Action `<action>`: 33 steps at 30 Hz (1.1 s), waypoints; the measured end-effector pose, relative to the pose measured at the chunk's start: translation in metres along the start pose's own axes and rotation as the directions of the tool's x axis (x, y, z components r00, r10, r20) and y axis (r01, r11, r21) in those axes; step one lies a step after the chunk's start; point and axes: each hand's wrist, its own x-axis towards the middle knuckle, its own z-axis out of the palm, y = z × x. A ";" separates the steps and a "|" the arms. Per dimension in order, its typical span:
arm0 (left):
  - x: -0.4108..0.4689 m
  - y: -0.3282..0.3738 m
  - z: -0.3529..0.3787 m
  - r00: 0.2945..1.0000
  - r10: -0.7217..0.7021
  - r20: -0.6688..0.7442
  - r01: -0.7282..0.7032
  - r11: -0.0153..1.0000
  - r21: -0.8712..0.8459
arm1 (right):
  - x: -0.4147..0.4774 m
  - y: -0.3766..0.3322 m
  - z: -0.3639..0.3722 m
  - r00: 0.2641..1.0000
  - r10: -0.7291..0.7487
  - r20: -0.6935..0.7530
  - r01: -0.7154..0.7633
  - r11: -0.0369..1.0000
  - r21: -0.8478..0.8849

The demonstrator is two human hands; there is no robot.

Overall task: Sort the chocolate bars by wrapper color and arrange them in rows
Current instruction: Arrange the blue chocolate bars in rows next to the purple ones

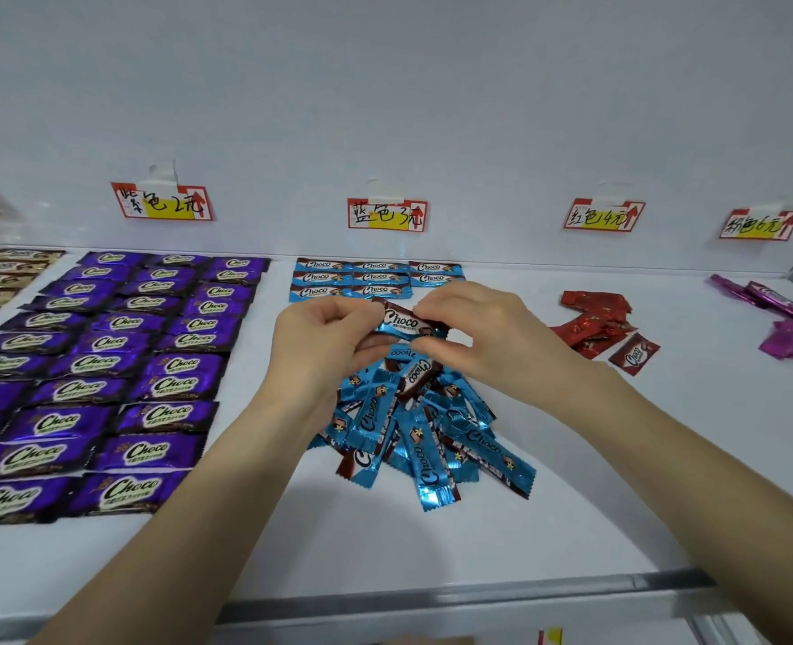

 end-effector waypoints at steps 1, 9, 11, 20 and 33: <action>0.000 -0.001 0.001 1.000 -0.015 -0.003 0.015 1.000 -0.011 | 0.000 0.003 0.001 1.000 -0.024 0.017 0.023 1.000 0.010; 0.008 -0.017 -0.015 0.961 0.256 0.101 -0.219 0.489 0.844 | 0.016 0.063 -0.010 0.962 0.258 0.092 -0.266 0.961 0.079; 0.007 -0.022 -0.017 0.959 0.240 0.153 -0.207 0.220 0.953 | 0.020 0.081 -0.005 0.931 0.338 0.137 -0.347 0.937 0.048; 0.005 -0.024 -0.015 0.959 0.180 0.217 -0.227 0.040 0.973 | 0.029 0.093 0.019 0.896 0.358 0.263 -0.333 0.933 -0.138; 0.006 -0.026 -0.016 0.948 0.195 0.253 -0.282 0.136 0.950 | 0.024 0.082 0.020 0.901 0.347 0.262 -0.334 0.938 -0.093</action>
